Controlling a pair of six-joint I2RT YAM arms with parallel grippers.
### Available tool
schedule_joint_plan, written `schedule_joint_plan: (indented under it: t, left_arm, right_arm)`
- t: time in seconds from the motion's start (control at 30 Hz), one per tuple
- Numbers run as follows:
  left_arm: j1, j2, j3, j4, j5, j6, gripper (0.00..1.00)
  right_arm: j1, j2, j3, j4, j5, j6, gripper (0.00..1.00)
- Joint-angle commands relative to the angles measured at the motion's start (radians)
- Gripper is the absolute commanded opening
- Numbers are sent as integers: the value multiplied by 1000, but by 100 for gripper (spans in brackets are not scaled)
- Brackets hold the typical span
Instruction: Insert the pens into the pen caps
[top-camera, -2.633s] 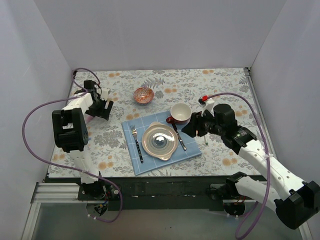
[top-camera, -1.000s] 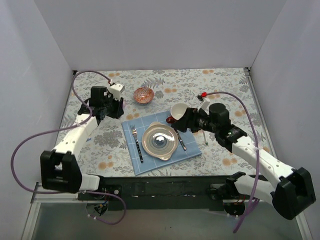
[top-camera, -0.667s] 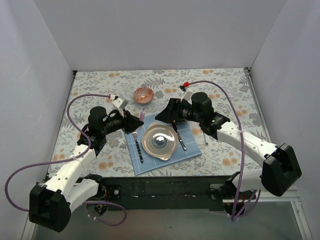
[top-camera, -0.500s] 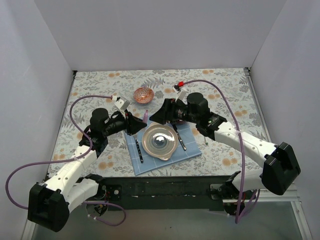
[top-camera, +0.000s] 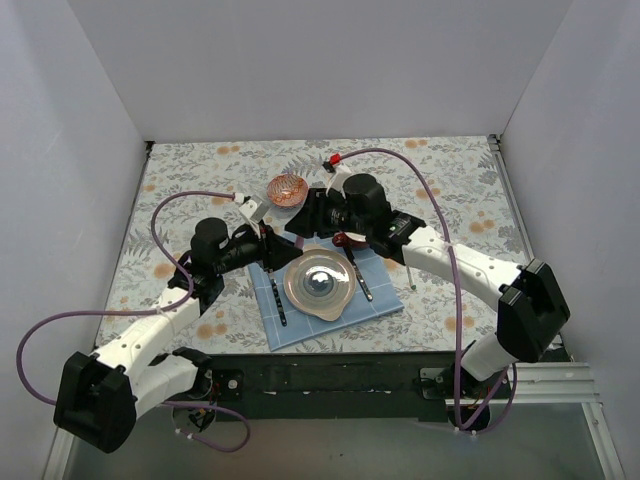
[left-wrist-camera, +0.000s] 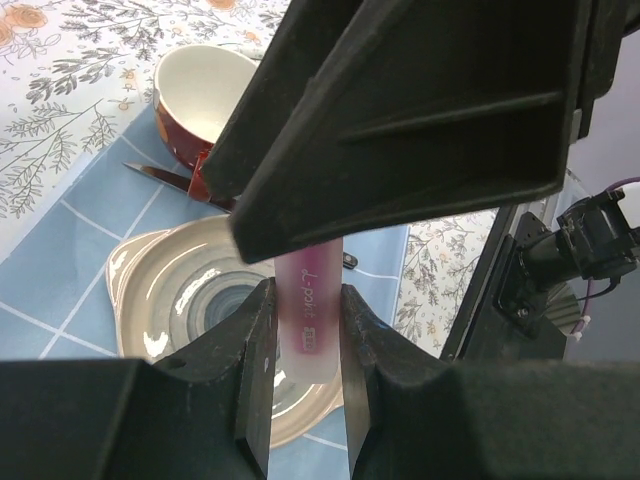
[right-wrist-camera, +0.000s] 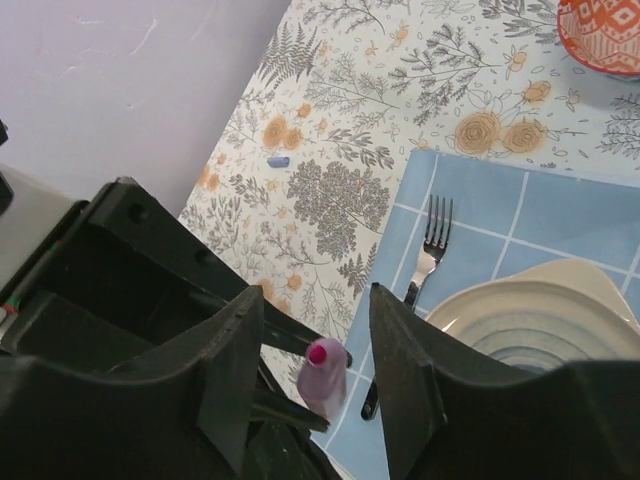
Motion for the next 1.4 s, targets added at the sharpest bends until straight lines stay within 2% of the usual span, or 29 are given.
schedule_joint_plan:
  t: [0.0, 0.03, 0.1, 0.13, 0.2, 0.23, 0.3, 0.37, 0.4, 0.47, 0.5, 0.53, 0.63, 0.7, 0.8, 0.97, 1.03, 1.13, 1.17, 1.2, 1.37]
  left_arm:
    - [-20, 17, 25, 46, -35, -1, 0]
    - [-28, 23, 29, 46, -53, -4, 0]
    - [-36, 27, 32, 49, -62, -3, 0]
    - [-40, 29, 35, 46, -65, 0, 0]
    - [-40, 29, 35, 44, -75, 0, 0]
    - [-40, 27, 35, 46, -81, 0, 0]
    - [-40, 26, 40, 46, -84, -3, 2]
    - [-42, 21, 40, 58, -66, -15, 8]
    - [-42, 15, 40, 64, -53, -23, 20]
    - [-40, 9, 40, 79, -18, -41, 37]
    - [-42, -5, 46, 78, -1, -43, 53]
    - [-42, -12, 49, 70, 20, -37, 60]
    - [-42, -60, 60, 46, 123, -46, 65]
    - [-42, -78, 58, 93, 202, -130, 65]
    - [-40, -83, 55, 202, 298, -299, 63]
    - [-40, -1, 115, 176, 467, -379, 64]
    - [-42, 24, 124, 214, 534, -472, 63]
    - [-42, 49, 129, 299, 548, -553, 59]
    - [-42, 49, 123, 328, 538, -560, 55]
    - [-43, 49, 118, 340, 531, -567, 47]
    - [-43, 61, 115, 351, 505, -581, 26]
  right_arm:
    - [23, 33, 92, -82, 50, -38, 49]
    - [26, 43, 99, -84, 55, -42, 41]
    - [28, 49, 108, -133, 56, -48, 33]
    - [28, 47, 108, -147, 55, -56, 24]
    - [28, 43, 99, -149, 53, -62, 15]
    - [28, 29, 79, -121, 38, -64, 3]
    - [28, 11, 54, -95, 15, -79, 1]
    - [25, -26, 11, 1, -25, -117, 1]
    - [23, -51, -1, 25, -49, -128, 1]
    - [7, -72, -33, 93, -103, -145, 1]
    - [-21, -83, -48, 124, -138, -145, 1]
    - [-36, -110, -65, 158, -219, -144, 1]
    - [-67, -187, -145, 319, -382, -124, 1]
    - [-69, -239, -177, 403, -454, -101, 1]
    - [-69, -285, -197, 451, -476, -65, 1]
    - [-67, -302, -199, 476, -473, -56, 1]
    - [-69, -301, -190, 468, -471, -50, 1]
    - [-69, -305, -188, 471, -459, -44, 1]
    - [-69, -305, -190, 474, -455, -42, 1]
    - [-67, -305, -191, 471, -447, -42, 1]
    - [-66, -301, -190, 428, -421, -53, 1]
